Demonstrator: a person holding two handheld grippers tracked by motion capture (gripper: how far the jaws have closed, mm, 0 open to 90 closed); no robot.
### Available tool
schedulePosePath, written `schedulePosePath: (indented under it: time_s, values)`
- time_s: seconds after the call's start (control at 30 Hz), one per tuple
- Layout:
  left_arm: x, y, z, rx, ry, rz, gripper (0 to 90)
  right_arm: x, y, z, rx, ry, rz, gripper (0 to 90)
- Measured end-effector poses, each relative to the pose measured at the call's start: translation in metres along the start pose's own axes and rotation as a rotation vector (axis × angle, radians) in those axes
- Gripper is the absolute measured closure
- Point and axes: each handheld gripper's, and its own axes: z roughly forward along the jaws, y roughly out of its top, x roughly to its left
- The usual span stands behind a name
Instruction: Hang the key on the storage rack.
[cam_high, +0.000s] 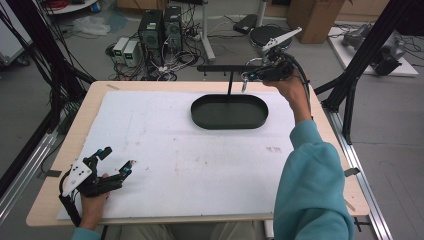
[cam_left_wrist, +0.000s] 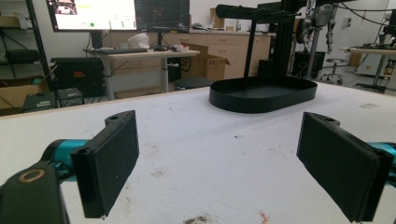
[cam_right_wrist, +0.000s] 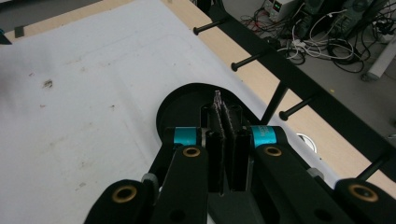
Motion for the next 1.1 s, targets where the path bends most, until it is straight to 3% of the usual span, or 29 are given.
schedulePosePath:
  time_s: [0.37, 0.73, 1.1]
  values:
    - [0.0, 0.0, 0.0, 0.0, 0.0, 0.003, 13.3, -0.019, 0.006, 0.015, 0.065, -0.022, 0.0, 89.1]
    - [0.0, 0.0, 0.0, 0.002, -0.001, 0.004, 13.3, -0.024, 0.006, 0.034, 0.116, -0.057, 0.016, 89.1]
    - [0.0, 0.0, 0.0, 0.0, 0.0, 0.001, 13.3, -0.028, 0.005, 0.041, 0.138, -0.094, 0.018, 89.1]
